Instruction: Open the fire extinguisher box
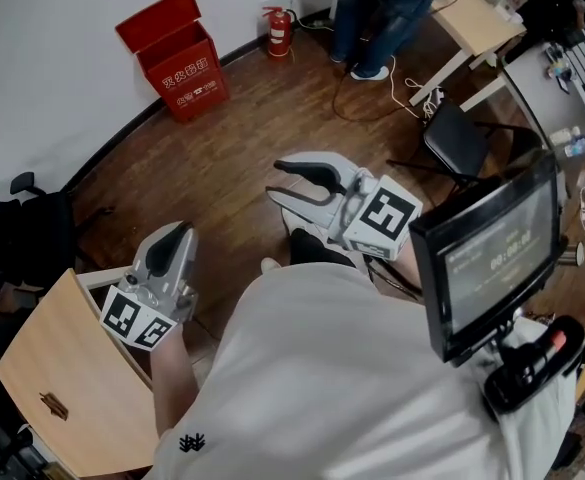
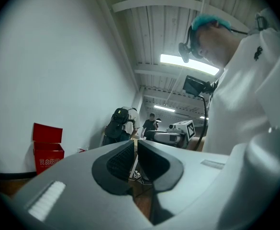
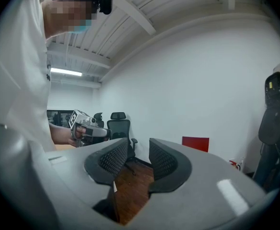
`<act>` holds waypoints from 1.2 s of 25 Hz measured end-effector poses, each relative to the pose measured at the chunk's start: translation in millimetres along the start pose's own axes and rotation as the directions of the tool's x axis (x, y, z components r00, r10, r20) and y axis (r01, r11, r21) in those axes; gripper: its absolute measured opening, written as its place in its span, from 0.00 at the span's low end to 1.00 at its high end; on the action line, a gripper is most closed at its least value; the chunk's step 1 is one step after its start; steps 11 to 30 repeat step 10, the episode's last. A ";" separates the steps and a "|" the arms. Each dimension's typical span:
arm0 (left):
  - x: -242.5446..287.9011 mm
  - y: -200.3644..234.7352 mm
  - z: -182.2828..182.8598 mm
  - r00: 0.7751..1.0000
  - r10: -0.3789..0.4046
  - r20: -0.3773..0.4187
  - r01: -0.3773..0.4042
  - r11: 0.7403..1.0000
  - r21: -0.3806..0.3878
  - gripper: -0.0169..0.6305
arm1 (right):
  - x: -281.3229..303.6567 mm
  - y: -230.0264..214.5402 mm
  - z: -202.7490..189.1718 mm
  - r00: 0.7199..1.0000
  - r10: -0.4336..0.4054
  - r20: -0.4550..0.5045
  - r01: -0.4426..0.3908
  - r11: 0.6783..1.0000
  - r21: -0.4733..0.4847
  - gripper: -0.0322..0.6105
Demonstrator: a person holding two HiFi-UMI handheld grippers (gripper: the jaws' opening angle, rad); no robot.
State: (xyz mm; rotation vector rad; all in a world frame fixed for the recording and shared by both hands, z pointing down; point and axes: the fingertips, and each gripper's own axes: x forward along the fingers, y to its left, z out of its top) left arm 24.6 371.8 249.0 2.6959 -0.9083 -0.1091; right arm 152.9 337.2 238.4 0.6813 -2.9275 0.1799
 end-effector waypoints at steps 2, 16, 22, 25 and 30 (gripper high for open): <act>6.7 1.6 -1.8 1.000 0.002 -0.005 -0.002 1.000 -0.006 0.04 | -3.4 -6.7 -6.7 1.000 0.000 -0.004 0.000 1.000 0.015 0.27; 14.7 0.8 -8.0 1.000 -0.010 -0.017 0.010 1.000 -0.005 0.04 | -9.5 -11.6 -20.2 1.000 -0.018 -0.021 0.019 0.999 0.026 0.27; 14.7 0.8 -8.0 1.000 -0.010 -0.017 0.010 1.000 -0.005 0.04 | -9.5 -11.6 -20.2 1.000 -0.018 -0.021 0.019 0.999 0.026 0.27; 14.7 0.8 -8.0 1.000 -0.010 -0.017 0.010 1.000 -0.005 0.04 | -9.5 -11.6 -20.2 1.000 -0.018 -0.021 0.019 0.999 0.026 0.27; 14.7 0.8 -8.0 1.000 -0.010 -0.017 0.010 1.000 -0.005 0.04 | -9.5 -11.6 -20.2 1.000 -0.018 -0.021 0.019 0.999 0.026 0.27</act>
